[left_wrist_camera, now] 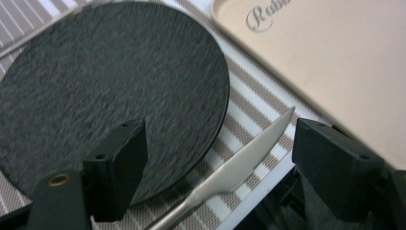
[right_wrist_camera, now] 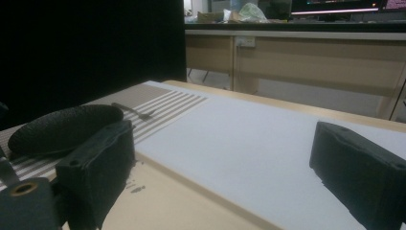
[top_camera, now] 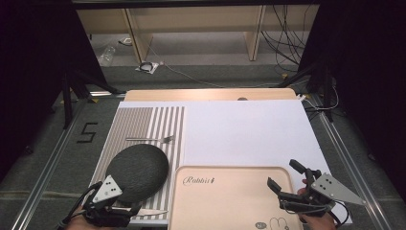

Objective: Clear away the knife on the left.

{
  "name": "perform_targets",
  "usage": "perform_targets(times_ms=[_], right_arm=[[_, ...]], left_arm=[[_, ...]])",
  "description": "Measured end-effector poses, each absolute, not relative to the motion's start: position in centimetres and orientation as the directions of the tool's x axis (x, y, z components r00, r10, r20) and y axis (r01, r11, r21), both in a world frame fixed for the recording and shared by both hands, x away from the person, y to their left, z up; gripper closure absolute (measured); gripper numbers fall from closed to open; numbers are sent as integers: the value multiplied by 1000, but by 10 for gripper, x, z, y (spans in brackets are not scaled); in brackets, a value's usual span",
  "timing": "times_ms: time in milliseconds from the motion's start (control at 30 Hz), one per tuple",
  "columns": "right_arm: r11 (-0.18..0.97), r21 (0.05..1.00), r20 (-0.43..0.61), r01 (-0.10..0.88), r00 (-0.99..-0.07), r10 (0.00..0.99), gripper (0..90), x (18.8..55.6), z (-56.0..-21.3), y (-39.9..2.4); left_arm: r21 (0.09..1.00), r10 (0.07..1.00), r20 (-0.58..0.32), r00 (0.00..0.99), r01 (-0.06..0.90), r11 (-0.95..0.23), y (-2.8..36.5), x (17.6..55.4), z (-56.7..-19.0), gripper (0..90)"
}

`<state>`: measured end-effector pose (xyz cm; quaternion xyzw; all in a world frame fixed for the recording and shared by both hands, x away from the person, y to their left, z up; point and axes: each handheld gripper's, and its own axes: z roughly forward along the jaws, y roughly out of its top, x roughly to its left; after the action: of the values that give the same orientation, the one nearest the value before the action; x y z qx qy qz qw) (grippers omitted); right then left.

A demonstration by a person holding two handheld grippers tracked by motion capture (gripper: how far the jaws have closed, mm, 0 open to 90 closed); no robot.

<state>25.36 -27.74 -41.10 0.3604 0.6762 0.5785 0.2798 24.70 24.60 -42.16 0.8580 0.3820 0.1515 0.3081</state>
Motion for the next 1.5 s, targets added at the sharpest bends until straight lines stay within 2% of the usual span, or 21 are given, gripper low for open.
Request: perform_targets(times_ms=[467,1500], right_arm=[[70,984,40,162,-589,807,91,254,-411,-277],[81,983,33,165,-593,805,95,254,-412,-276]], left_arm=[[552,748,61,661,602,-577,262,243,-431,208],[398,753,35,657,682,-614,280,263,-460,269]])
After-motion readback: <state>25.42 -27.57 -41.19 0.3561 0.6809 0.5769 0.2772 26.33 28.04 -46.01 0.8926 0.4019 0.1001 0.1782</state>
